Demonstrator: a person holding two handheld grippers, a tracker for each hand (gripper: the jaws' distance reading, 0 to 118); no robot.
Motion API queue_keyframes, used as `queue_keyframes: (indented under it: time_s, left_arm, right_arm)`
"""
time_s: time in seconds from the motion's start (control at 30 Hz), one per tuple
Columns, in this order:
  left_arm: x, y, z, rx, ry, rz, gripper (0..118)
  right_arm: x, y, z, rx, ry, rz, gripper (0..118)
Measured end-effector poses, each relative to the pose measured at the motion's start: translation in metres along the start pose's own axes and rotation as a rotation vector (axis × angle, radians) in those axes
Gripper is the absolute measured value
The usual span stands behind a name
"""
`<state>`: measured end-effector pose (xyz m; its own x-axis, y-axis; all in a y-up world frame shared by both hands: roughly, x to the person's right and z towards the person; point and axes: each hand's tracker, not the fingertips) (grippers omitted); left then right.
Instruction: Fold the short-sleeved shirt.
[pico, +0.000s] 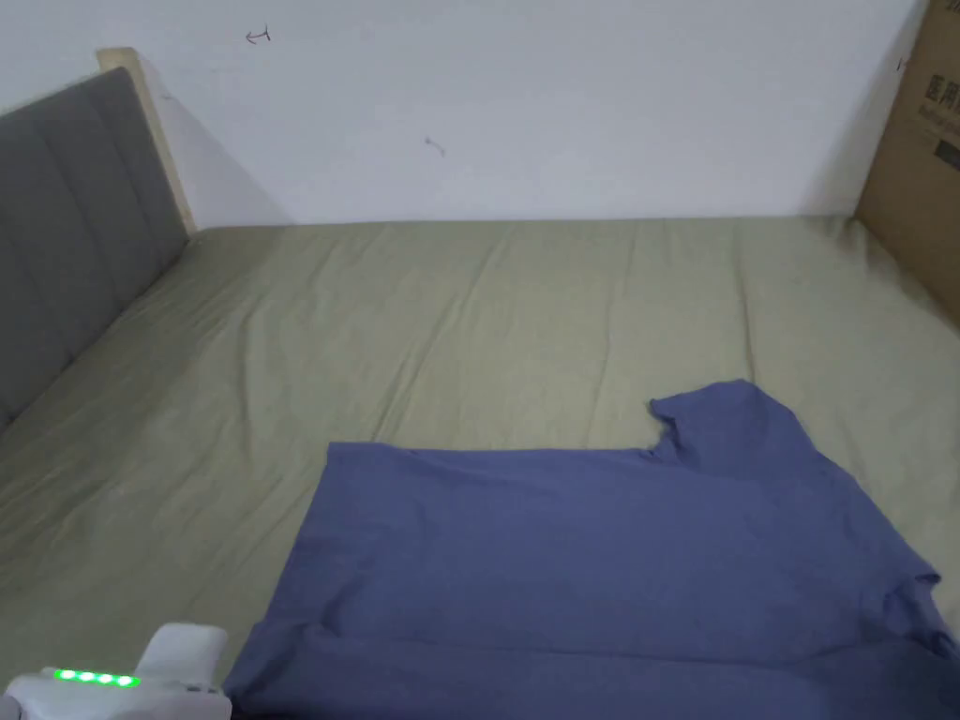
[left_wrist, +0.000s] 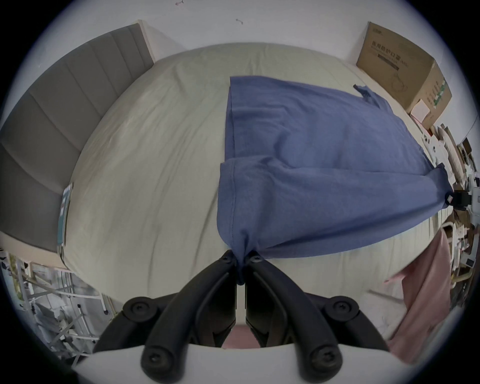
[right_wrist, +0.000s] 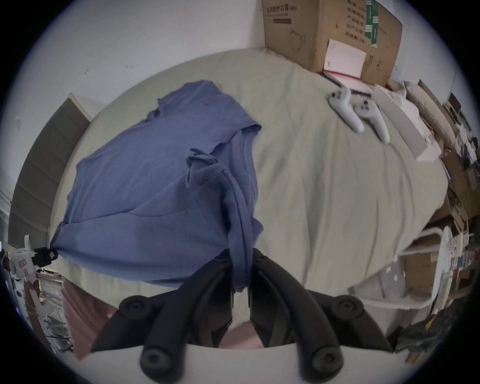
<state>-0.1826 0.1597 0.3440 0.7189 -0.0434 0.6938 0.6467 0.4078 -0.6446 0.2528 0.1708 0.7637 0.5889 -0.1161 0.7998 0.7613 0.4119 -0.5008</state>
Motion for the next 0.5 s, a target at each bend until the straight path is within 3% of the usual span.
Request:
queue_keyframes:
  time_s: [0.1, 0.13, 0.17, 0.2, 0.23, 0.27, 0.37, 0.4, 0.43, 0.5]
  left_arm:
    - [-0.004, -0.018, -0.017, -0.038, -0.01, 0.018, 6]
    - [-0.005, -0.019, -0.019, -0.027, -0.026, 0.056, 17]
    - [-0.006, -0.018, -0.019, -0.041, -0.017, 0.083, 39]
    - [-0.006, -0.015, -0.019, -0.046, 0.005, 0.081, 81]
    - [-0.006, -0.012, -0.017, -0.038, 0.024, 0.077, 104]
    - [-0.007, -0.008, -0.014, -0.023, 0.027, 0.073, 109]
    - [-0.001, 0.013, 0.008, 0.047, 0.014, 0.083, 103]
    - [0.001, 0.022, 0.014, 0.069, 0.006, 0.095, 87]
    - [0.003, 0.03, 0.02, 0.102, -0.011, 0.114, 62]
    - [0.012, 0.046, 0.034, 0.16, -0.056, 0.138, 2]
  right_arm:
    - [0.005, -0.024, -0.015, -0.037, 0.013, -0.013, 14]
    - [0.006, -0.026, -0.02, -0.057, 0.0, -0.013, 27]
    - [0.003, -0.028, -0.022, -0.076, -0.046, -0.006, 48]
    - [-0.002, -0.027, -0.02, -0.062, -0.106, 0.02, 76]
    - [-0.005, -0.024, -0.016, -0.037, -0.128, 0.048, 84]
    - [-0.001, -0.017, -0.017, -0.005, -0.126, 0.071, 84]
    - [-0.009, 0.01, 0.0, 0.064, -0.102, 0.075, 83]
    - [-0.014, 0.021, 0.006, 0.102, -0.082, 0.068, 74]
    - [-0.018, 0.029, 0.012, 0.134, -0.052, 0.067, 56]
    - [-0.031, 0.047, 0.021, 0.186, -0.019, 0.084, 3]
